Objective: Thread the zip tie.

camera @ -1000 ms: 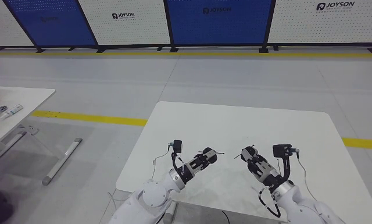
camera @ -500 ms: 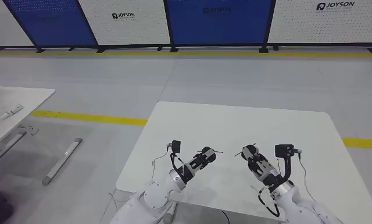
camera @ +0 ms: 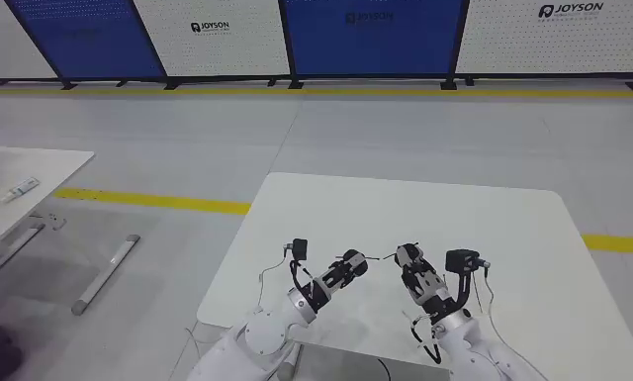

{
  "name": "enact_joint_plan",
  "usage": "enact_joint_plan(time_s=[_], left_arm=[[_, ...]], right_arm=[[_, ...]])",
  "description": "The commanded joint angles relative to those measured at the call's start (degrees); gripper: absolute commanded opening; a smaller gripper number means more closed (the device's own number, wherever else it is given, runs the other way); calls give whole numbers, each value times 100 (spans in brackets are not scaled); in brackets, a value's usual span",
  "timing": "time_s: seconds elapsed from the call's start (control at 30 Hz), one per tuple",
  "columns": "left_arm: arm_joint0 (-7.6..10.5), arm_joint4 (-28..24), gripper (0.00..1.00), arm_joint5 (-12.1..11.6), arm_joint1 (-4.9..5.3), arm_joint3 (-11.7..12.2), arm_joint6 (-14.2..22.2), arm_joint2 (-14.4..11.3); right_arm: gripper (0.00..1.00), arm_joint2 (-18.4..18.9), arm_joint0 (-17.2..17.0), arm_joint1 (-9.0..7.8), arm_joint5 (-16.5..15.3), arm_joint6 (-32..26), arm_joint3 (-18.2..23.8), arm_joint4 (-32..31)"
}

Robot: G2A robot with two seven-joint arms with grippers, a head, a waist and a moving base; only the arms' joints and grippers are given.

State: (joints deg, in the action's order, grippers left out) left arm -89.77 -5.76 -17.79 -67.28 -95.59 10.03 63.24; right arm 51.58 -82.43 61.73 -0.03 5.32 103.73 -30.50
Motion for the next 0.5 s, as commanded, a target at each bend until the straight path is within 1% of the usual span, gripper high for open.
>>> enact_joint_plan(time_s=[0.0, 0.23, 0.47], left_arm=[[0, 0, 0, 0, 0, 0, 0, 0], [0, 0, 0, 0, 0, 0, 0, 0], [0, 0, 0, 0, 0, 0, 0, 0]], right_arm=[[0, 0, -1, 0, -1, 3, 1, -3], [0, -5, -14, 6, -6, -12, -12, -6], [0, -40, 28, 96, 50, 18, -109, -149]])
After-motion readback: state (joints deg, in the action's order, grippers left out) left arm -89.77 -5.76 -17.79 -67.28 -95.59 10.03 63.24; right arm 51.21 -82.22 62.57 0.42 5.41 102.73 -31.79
